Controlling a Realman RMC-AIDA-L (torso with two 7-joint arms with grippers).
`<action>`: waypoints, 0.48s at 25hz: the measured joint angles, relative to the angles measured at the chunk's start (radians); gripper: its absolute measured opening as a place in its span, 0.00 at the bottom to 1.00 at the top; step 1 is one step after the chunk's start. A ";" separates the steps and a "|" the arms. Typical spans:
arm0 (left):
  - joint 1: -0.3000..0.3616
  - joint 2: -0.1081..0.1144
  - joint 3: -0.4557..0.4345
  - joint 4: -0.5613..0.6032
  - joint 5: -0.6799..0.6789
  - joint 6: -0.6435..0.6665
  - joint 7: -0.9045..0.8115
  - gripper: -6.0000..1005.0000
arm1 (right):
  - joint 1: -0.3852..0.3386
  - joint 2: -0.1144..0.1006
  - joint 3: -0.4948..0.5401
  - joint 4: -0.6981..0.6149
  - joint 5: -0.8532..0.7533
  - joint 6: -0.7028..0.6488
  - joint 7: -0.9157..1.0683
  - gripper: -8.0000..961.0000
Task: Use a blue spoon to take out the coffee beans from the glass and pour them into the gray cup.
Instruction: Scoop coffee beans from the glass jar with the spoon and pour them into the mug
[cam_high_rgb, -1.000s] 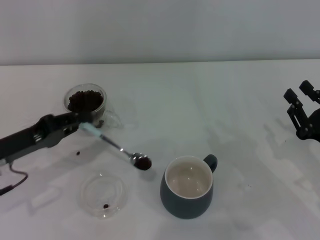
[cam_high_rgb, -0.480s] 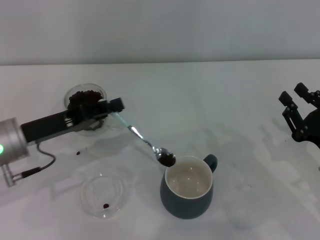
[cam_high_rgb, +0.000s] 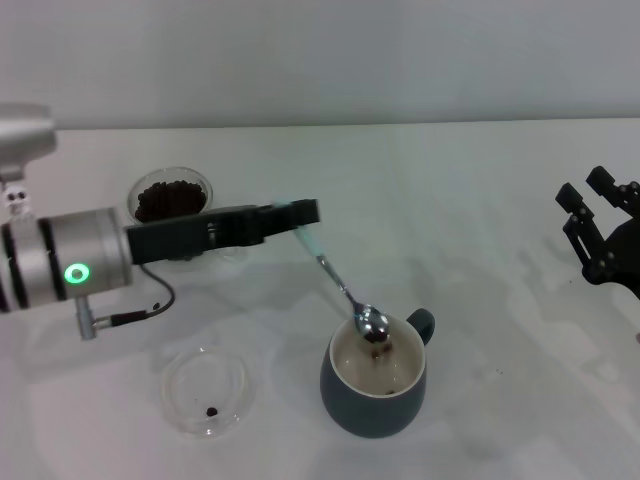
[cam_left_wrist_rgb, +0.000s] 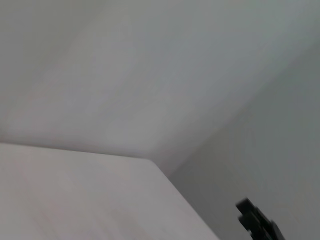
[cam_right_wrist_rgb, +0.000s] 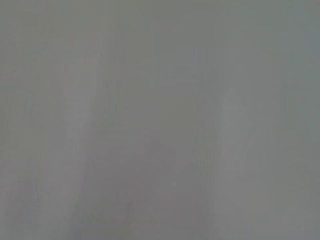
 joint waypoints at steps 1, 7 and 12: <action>-0.005 -0.003 0.011 0.013 0.003 0.000 0.006 0.14 | 0.002 0.000 0.000 0.000 0.000 0.003 0.000 0.39; -0.015 -0.010 0.095 0.086 -0.004 -0.001 0.030 0.14 | 0.007 0.000 0.001 -0.001 0.002 0.013 0.001 0.39; -0.022 -0.005 0.097 0.106 -0.030 0.008 0.031 0.14 | 0.008 0.000 0.007 -0.001 0.004 0.016 0.001 0.39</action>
